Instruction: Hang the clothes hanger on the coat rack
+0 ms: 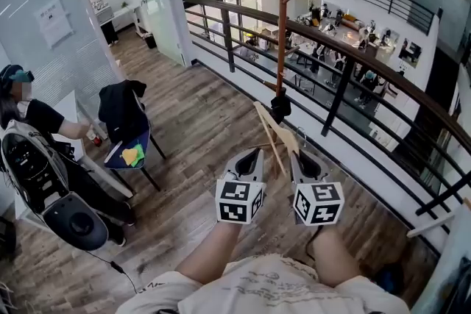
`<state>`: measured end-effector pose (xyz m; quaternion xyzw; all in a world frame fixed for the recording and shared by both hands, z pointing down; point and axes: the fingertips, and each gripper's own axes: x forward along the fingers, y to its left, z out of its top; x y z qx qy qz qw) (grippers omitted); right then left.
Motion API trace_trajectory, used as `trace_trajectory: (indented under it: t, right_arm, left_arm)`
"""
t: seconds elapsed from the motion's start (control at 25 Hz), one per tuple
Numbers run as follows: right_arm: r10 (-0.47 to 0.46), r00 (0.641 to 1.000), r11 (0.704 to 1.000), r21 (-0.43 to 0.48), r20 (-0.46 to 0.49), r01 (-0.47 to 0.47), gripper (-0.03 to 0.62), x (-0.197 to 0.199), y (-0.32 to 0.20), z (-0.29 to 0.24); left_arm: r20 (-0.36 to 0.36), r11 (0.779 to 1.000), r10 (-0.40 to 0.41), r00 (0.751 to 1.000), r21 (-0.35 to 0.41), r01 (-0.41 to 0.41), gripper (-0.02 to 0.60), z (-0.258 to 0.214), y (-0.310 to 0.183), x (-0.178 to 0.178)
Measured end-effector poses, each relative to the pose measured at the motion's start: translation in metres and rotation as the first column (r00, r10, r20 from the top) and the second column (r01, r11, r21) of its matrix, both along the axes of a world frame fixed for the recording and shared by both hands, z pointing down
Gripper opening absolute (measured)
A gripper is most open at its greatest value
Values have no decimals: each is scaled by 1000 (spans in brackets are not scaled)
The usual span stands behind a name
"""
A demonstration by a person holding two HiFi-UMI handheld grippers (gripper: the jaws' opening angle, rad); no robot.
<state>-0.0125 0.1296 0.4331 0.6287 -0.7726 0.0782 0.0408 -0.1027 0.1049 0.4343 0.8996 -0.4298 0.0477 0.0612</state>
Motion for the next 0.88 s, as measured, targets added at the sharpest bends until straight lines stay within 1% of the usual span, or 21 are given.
trace_trajectory:
  t: [0.28,0.52,0.72,0.88]
  right_arm:
    - [21,1000,1000,-15,9,-21,44,-18,-15,-2]
    - [5,999,1000,-23,40,-4,44,-25,-33,3]
    - [14,999,1000,-9,40,-14,44,-21,-46,-1]
    - [9,999,1000,-4,38,-9,44,-18,-57,0]
  left_arm:
    - [12,999,35,999,-10,-35,2,-3,-18,-17]
    - [9,999,25,1000,-21,-24,2,7,-34,-29]
    - [13,999,31,999,-13,-31,2,5,-46,-29]
    - [15,999,51,999,-5,-51,2,4,-55,-22]
